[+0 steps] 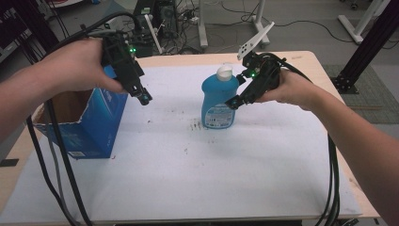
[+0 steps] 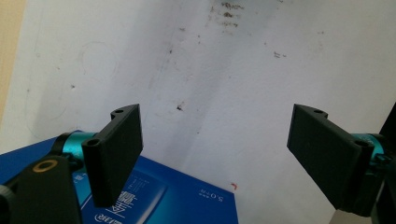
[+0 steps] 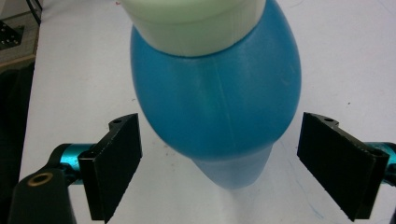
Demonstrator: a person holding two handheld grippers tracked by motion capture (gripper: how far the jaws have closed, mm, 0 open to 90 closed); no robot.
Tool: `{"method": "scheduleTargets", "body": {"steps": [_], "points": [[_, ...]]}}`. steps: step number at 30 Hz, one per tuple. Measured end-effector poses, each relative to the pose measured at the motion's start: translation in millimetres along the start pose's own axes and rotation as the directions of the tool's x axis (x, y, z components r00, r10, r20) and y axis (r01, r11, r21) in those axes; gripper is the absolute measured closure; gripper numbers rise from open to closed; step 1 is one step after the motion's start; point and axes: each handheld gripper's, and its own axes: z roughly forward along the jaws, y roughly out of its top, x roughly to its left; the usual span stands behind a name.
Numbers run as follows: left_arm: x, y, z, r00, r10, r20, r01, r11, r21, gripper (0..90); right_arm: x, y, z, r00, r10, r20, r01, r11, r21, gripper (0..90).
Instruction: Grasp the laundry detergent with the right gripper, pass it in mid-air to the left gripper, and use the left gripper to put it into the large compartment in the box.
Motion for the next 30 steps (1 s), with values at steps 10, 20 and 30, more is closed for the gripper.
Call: {"method": "scheduleTargets", "body": {"steps": [10,20,30], "points": [[0.1,-0.1,0.0,1.0,-0.004,-0.001,0.004,1.0,0.002,18.4,-4.1,-1.1,10.4,0.9992,-0.038,-0.008,0.038,0.999,-0.002,18.1],[0.4,0.4,-0.2,1.0,-0.004,0.001,0.004,1.0,0.006,18.3,-2.5,0.1,16.8,0.9955,-0.093,-0.016,0.093,0.996,-0.003,25.9],[-0.8,0.5,-0.3,1.0,0.0,0.0,0.0,1.0,0.006,18.4,-1.2,-0.9,17.6,0.992,-0.126,-0.011,0.126,0.992,0.008,32.7]]}}
